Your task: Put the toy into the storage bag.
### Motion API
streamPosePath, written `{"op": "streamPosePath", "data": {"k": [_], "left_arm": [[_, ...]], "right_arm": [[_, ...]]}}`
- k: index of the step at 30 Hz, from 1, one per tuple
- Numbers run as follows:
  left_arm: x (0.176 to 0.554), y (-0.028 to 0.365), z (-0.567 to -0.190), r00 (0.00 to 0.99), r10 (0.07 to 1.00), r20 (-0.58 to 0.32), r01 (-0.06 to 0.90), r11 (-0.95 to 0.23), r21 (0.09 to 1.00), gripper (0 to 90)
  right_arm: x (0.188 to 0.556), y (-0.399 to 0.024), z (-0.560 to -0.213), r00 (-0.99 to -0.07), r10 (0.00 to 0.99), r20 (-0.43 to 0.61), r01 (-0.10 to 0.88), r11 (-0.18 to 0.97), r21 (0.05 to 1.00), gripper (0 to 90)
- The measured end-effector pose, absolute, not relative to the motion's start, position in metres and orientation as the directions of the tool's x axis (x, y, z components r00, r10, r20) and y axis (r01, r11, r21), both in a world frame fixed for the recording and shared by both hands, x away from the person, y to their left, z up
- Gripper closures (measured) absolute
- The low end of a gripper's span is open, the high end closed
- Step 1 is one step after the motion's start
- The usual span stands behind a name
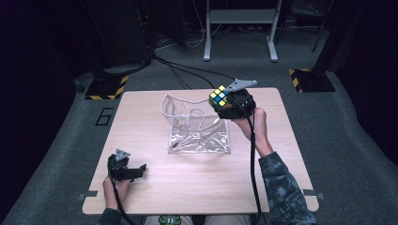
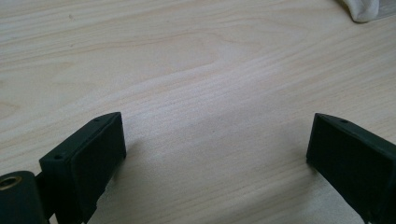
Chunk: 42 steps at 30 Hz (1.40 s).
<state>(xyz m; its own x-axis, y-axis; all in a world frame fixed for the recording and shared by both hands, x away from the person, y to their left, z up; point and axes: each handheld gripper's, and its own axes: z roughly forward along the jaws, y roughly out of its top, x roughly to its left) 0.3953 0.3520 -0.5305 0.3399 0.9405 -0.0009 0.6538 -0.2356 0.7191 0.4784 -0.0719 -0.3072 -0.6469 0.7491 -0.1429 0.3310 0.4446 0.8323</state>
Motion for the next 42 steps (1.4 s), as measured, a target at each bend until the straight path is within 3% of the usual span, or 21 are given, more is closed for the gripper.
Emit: {"op": "streamPosePath", "data": {"k": [42], "left_arm": [[0.395, 0.352, -0.530, 0.340, 0.941, -0.001, 0.654, -0.235, 0.719, 4.6]], "right_arm": [[0.521, -0.038, -0.331, -0.674, 0.730, -0.118, 0.408, 0.500, 0.764, 33.1]]}}
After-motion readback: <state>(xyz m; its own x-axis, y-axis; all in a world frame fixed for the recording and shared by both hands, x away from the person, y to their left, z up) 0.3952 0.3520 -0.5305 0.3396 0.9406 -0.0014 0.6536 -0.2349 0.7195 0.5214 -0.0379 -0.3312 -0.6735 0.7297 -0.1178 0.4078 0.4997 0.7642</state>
